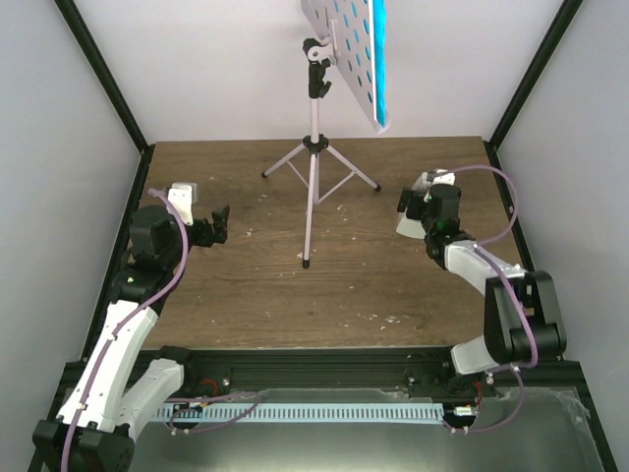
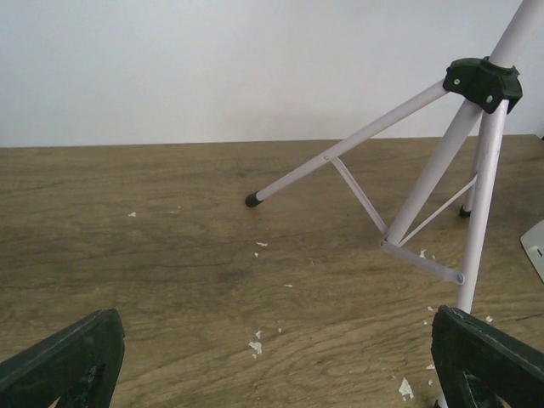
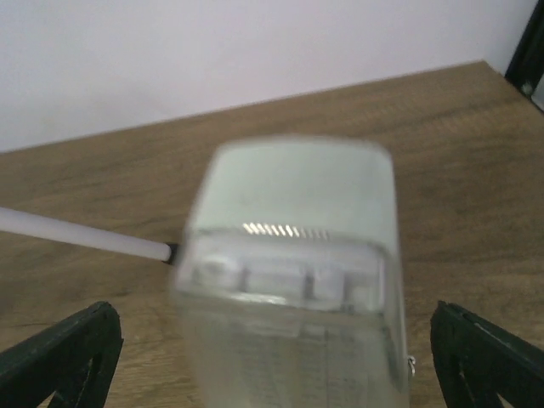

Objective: Pack up the instrument practice props

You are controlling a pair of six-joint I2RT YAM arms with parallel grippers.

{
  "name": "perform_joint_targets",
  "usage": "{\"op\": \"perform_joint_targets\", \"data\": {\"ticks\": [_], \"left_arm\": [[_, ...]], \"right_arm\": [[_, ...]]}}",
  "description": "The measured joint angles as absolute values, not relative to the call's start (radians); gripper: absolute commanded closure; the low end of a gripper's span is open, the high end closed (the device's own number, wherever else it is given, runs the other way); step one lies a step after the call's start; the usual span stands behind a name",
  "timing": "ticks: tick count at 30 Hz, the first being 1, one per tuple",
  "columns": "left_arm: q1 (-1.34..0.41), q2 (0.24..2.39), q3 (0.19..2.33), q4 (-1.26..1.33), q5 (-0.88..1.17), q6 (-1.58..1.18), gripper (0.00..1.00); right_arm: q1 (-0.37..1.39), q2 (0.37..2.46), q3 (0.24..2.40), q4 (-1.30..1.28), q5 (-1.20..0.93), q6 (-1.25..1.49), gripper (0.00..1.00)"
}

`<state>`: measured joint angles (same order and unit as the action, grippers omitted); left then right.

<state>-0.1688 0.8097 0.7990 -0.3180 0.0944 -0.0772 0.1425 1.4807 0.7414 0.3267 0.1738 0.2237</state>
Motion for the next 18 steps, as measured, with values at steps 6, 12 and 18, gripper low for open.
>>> {"op": "perform_joint_targets", "data": {"ticks": [6, 12, 18], "left_arm": [[-0.169, 0.813, 0.799, -0.318, 0.101, -0.078, 0.00], [-0.171, 0.819, 0.799, -0.318, 0.115, -0.079, 0.00], [-0.174, 0.818, 0.799, -0.318, 0.117, -0.079, 0.00]], "right_arm": [[0.141, 1.271, 0.741, 0.253, 0.076, 0.199, 0.00], [0.141, 1.179, 0.799, 0.261, -0.286, 0.196, 0.01], [0.151, 1.375, 0.898, 0.380, -0.682, 0.246, 0.02]]}}
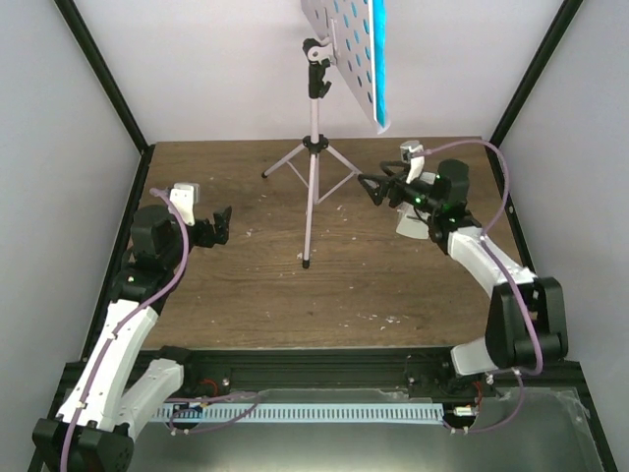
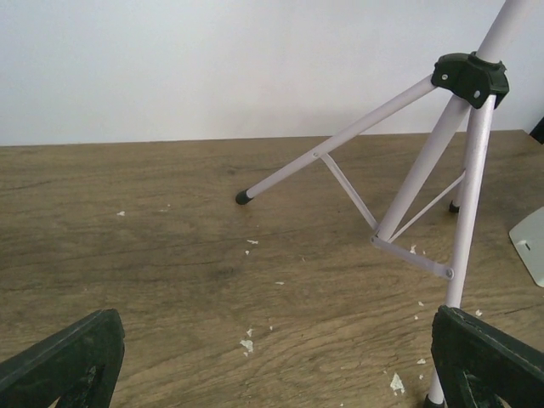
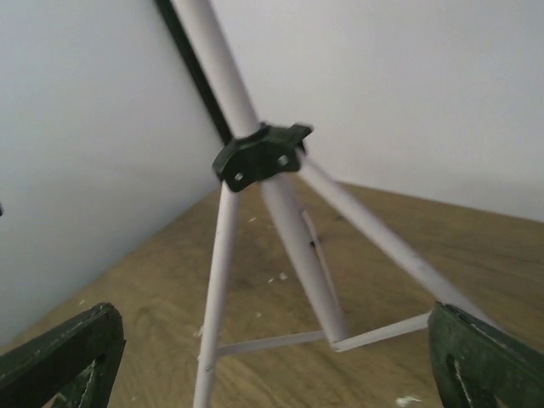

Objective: Pack up the instrument practice props

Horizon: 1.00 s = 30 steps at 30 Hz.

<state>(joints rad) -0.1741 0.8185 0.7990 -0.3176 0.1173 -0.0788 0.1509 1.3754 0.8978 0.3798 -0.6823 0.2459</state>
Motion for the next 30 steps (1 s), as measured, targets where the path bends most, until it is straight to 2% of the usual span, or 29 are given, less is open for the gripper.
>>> {"op": "perform_joint_targets", "data": {"ticks": [8, 14, 23, 26, 30], "left_arm": [[-0.201, 0.820, 0.799, -0.318, 0.117, -0.078, 0.00], [-0.217, 0.829, 0.799, -0.318, 0.117, -0.077, 0.00], [-0.228, 0.826, 0.799, -0.320, 0.117, -0.074, 0.00], [-0.232, 0.822, 0.799, -0.320, 0.117, -0.074, 0.00], [-0.235, 0.820, 0.799, -0.320, 0.117, -0.073, 0.00]], "right_arm": [[0.213, 1.623, 1.155, 0.375, -0.833, 0.265, 0.07], [0.265, 1.754, 1.383, 0.374, -0.845, 0.301, 0.13], [0.321, 1.916, 1.577, 0.419, -0.845, 0.409, 0.21], [0.328, 1.960, 1.620, 0.428, -0.841, 0.427, 0.28], [0.339, 2.020, 1.694, 0.451, -0.855, 0.433, 0.45]]}}
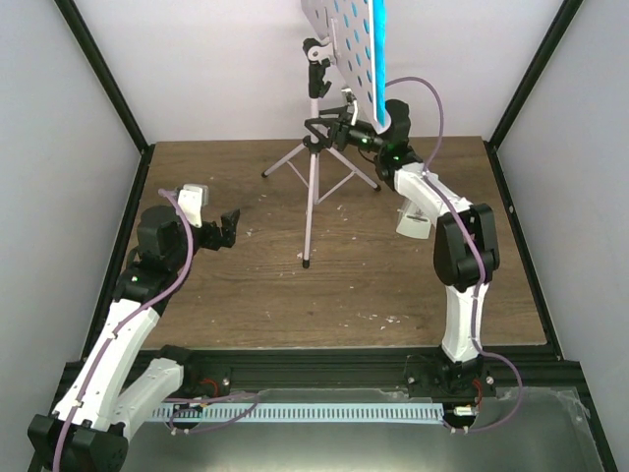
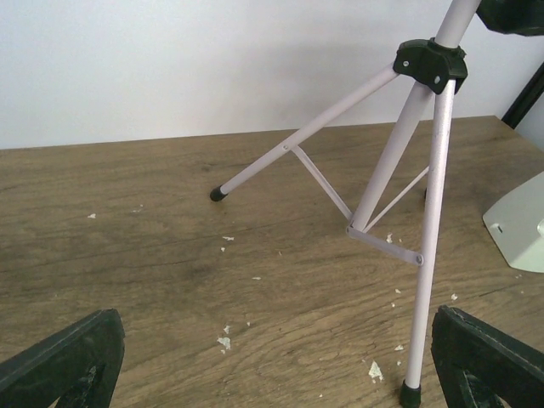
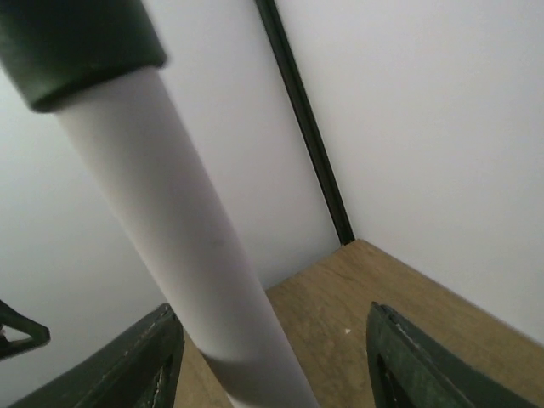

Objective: Pack up the instrument practice props

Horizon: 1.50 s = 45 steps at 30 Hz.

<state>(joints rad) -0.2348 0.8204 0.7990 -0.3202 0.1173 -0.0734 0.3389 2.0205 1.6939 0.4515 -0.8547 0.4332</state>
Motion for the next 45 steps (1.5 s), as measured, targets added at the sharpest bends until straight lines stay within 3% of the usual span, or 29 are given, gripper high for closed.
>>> {"op": "perform_joint_targets", "data": {"ticks": [9, 16, 21, 28, 40, 41, 43, 45], "left_arm": [[-0.237, 0.817, 0.799, -0.323, 0.113, -0.073, 0.00], [-0.241, 0.817, 0.799, -0.324, 0.103, -0.069, 0.00], [-0.241, 0.817, 0.799, -0.324, 0.091, -0.066, 0.00], [-0.241, 0.817, 0.799, -0.324, 0.086, -0.066, 0.00], [-0.241, 0.817, 0.799, -0.324, 0.080, -0.066, 0.00], [-0.241, 0.817, 0.799, -0.324, 0.080, -0.065, 0.00], [-0.241, 0.817, 0.799, -0.324, 0.080, -0.065, 0.00], [-0.242, 0.817, 0.799, -0.324, 0.080, -0.065, 0.00]], "right_arm": [[0.352, 2.051, 1.756, 0.483, -0.931, 0.369, 0.86], [0.375, 1.958, 1.613, 0.549, -0.898, 0.242, 0.99], [0.432, 1.831, 1.441, 0.562, -0.788, 0.155, 0.99], [0.582, 1.657, 1.245, 0.551, -0.423, 0.076, 0.99], [0.792, 1.623, 1.222, 0.524, 0.174, 0.023, 0.98], [0.798, 1.623, 1.222, 0.524, 0.200, 0.023, 0.91], [0.802, 1.623, 1.221, 0.524, 0.226, 0.025, 0.60], [0.802, 1.616, 1.210, 0.529, 0.233, 0.052, 0.48]]}}
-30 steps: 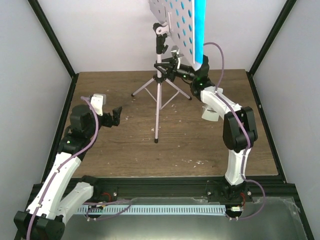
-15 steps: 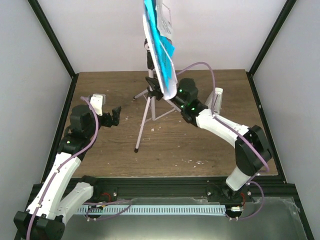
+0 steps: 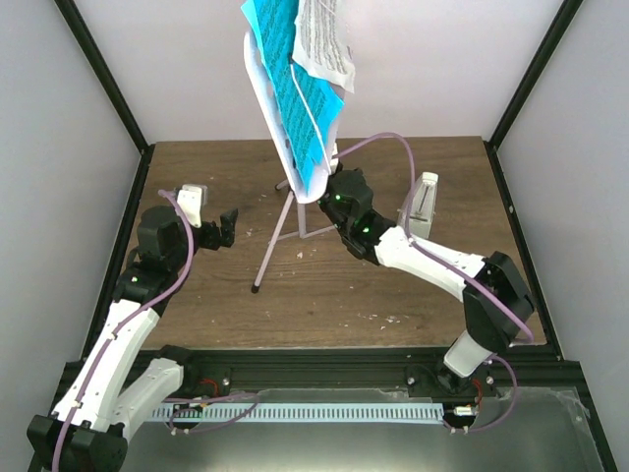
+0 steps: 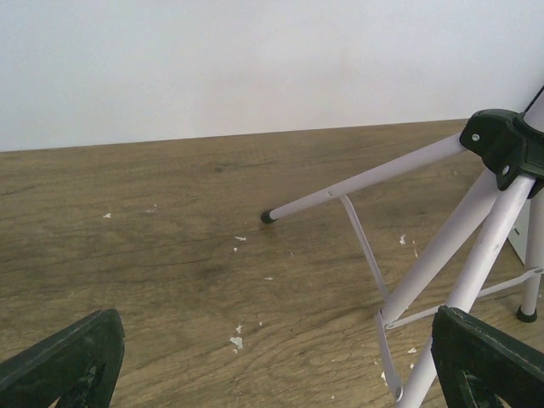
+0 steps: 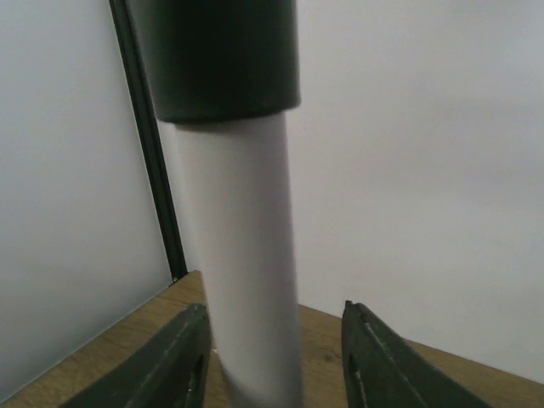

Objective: Pack up the instrument practice props

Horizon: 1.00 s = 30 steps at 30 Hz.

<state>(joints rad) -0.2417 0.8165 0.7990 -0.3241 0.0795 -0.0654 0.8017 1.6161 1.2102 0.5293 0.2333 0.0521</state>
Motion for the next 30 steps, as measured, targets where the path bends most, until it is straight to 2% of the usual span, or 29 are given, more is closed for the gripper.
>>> {"op": "perform_joint_targets", "data": {"ticks": [1, 3, 4, 10, 16, 21, 27, 30], "left_arm": [[-0.242, 0.817, 0.799, -0.324, 0.080, -0.065, 0.00], [-0.242, 0.817, 0.799, -0.324, 0.080, -0.066, 0.00], [-0.242, 0.817, 0.799, -0.324, 0.080, -0.065, 0.00], [-0.243, 0.817, 0.799, -0.324, 0.078, -0.065, 0.00], [-0.245, 0.817, 0.799, -0.324, 0.075, -0.065, 0.00], [-0.248, 0.818, 0.799, -0.324, 0.075, -0.064, 0.00], [-0.250, 0.818, 0.799, -0.324, 0.075, -0.064, 0.00], [-0.250, 0.818, 0.799, -0.324, 0.075, -0.064, 0.00]], "right_arm": [[0.802, 1.607, 1.197, 0.530, 0.234, 0.062, 0.42], [0.800, 1.594, 1.186, 0.524, 0.224, 0.083, 0.24], [0.798, 1.589, 1.183, 0.522, 0.215, 0.090, 0.19], [0.796, 1.531, 1.130, 0.501, 0.157, 0.103, 0.01], [0.769, 1.391, 0.942, 0.524, 0.064, 0.106, 0.00], [0.629, 1.324, 0.829, 0.532, -0.094, 0.186, 0.00], [0.417, 1.325, 0.815, 0.586, -0.490, 0.284, 0.00], [0.368, 1.393, 0.926, 0.602, -0.712, 0.313, 0.02]]}}
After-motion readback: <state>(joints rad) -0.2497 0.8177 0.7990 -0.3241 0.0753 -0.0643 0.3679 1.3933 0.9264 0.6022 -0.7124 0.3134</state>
